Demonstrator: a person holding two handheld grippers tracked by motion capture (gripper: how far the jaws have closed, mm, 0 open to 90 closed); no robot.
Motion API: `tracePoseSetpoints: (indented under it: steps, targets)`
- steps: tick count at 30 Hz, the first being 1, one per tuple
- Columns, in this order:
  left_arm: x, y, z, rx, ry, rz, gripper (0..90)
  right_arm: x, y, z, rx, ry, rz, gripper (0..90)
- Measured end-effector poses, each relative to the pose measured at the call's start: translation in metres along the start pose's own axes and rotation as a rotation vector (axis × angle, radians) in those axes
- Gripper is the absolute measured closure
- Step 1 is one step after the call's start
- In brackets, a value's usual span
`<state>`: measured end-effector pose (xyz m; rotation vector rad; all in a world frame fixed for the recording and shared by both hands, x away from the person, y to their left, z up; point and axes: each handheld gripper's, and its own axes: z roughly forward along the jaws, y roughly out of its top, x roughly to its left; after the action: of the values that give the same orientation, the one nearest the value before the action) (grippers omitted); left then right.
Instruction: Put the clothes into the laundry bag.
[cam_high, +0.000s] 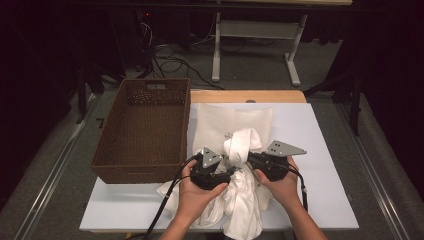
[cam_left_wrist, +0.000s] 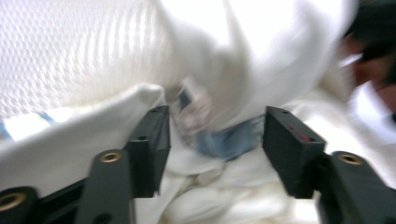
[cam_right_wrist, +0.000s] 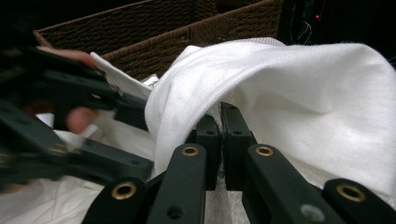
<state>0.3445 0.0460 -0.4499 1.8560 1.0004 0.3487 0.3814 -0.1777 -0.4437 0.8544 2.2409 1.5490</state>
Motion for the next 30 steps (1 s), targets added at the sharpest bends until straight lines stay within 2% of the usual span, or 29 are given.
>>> tracePoseSetpoints:
  steps: [2,5,7,8,10,11,13,14,16,17,18,21,22,24,25,26,27,29,30]
  targets:
    - [-0.005,0.007,-0.005,-0.024,-0.012,0.015,38.6,0.0,-0.001,0.001,0.0,-0.003,0.011,89.0]
    - [-0.009,0.016,-0.006,-0.039,0.003,0.031,42.1,0.0,-0.001,0.002,0.005,-0.005,0.011,89.0]
    - [-0.01,0.019,-0.001,-0.024,0.043,0.037,53.4,0.001,0.0,0.002,0.004,-0.004,0.011,89.0]
    - [-0.01,0.019,0.001,-0.016,0.042,0.037,62.7,0.001,0.0,0.002,0.005,-0.005,0.013,89.0]
    - [-0.011,0.016,0.004,0.009,0.052,0.063,83.6,0.001,0.0,0.002,0.004,-0.006,0.01,89.0]
    - [-0.011,0.014,0.005,0.022,0.04,0.075,87.5,0.0,0.0,0.002,0.007,-0.006,0.01,89.0]
    - [-0.011,0.008,0.008,0.058,0.001,0.084,88.3,0.0,0.0,0.001,0.004,-0.016,0.004,89.0]
    - [-0.01,0.0,0.01,0.095,-0.013,0.089,88.4,0.0,0.0,0.001,0.001,-0.023,0.01,89.0]
    - [-0.007,-0.008,0.016,0.156,-0.01,0.066,88.5,-0.003,0.0,0.001,-0.007,-0.036,0.02,89.0]
    - [0.0,-0.015,0.02,0.212,0.002,0.033,88.5,-0.003,0.0,0.001,-0.011,-0.044,0.027,89.0]
    - [0.006,-0.02,0.023,0.244,0.017,0.0,88.6,-0.005,0.0,0.001,-0.016,-0.048,0.032,89.0]
    - [0.019,-0.025,0.029,0.276,0.013,-0.06,89.0,-0.005,0.001,0.0,-0.018,-0.051,0.031,89.0]
    - [0.018,-0.023,0.029,0.275,0.017,-0.053,88.9,-0.004,0.001,0.0,-0.018,-0.051,0.031,89.0]
    - [0.011,-0.021,0.024,0.249,0.027,-0.006,86.7,-0.002,0.001,0.001,-0.02,-0.044,0.026,89.0]
    - [0.009,-0.019,0.02,0.226,0.043,0.011,81.7,-0.002,0.002,0.001,-0.019,-0.037,0.023,89.0]
    - [0.009,-0.017,0.012,0.192,0.044,0.0,74.7,-0.002,0.002,0.0,-0.019,-0.031,0.023,89.0]
    - [0.01,-0.015,0.007,0.161,0.05,-0.022,63.0,-0.002,0.002,0.0,-0.018,-0.023,0.023,89.0]
    - [0.012,-0.009,-0.005,0.077,0.038,-0.055,47.5,-0.002,0.001,0.0,-0.011,-0.019,0.02,89.0]
    - [0.012,-0.006,-0.011,0.043,0.035,-0.059,41.5,-0.001,0.001,0.001,-0.009,-0.018,0.022,89.0]
